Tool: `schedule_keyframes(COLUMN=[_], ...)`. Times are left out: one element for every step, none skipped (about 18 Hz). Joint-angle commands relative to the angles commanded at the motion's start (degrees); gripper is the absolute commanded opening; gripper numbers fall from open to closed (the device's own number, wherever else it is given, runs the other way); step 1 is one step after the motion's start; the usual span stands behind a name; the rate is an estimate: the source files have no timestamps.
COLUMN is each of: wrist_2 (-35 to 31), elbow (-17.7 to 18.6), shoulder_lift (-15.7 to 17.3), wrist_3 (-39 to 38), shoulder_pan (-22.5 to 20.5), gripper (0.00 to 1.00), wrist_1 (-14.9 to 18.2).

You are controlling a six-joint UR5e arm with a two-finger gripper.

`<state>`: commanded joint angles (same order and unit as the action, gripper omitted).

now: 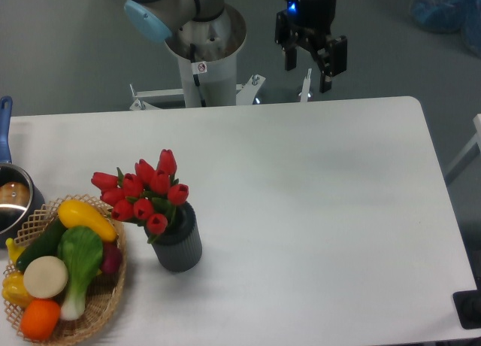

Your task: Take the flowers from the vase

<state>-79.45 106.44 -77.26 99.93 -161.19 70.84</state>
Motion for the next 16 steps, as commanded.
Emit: schedule_keyframes(wrist_2=[0.3, 0.3, 0.5, 1.1, 2.5, 3.9, 4.6, 5.4, 7.3, 10.2, 13.2, 16.4, 18.9, 21.2, 23.7, 26.3], elbow=[-0.1, -0.1, -0.3, -0.6, -0.6, -0.6, -0.4, -0.2, 0.0, 0.3, 0.9, 1.4, 2.1, 2.7, 3.2, 3.4], shoulder_lift=[0.0, 0.0, -0.1, -0.3, -0.4, -0.6, -0.5, -0.7, -1.1, -1.4, -1.6, -1.6, -1.6, -1.6, -1.9, -2.4], wrist_3=[0.1, 0.1, 0.0, 0.0, -0.2, -1.0, -2.4, -3.7, -4.3, -4.6, -4.7, -4.9, -6.2, -7.5, -9.0, -10.7], shoulder_pan=[0.0, 0.0, 0.0, 0.0, 0.0, 0.0, 0.0, 0.0, 0.1, 0.0, -0.1, -0.3, -0.5, -0.5, -0.7, -0.6], gripper=[1.00, 1.00, 1.00, 1.00, 1.00, 1.00, 1.00, 1.00, 1.00, 1.00, 1.00, 1.00, 1.00, 1.00, 1.00, 1.00], wrist_1=[-0.1, -0.1, 0.1, 0.1, 0.1, 0.1, 0.1, 0.1, 0.1, 0.1, 0.1, -0.1, -0.7, -2.3, -4.1, -5.3])
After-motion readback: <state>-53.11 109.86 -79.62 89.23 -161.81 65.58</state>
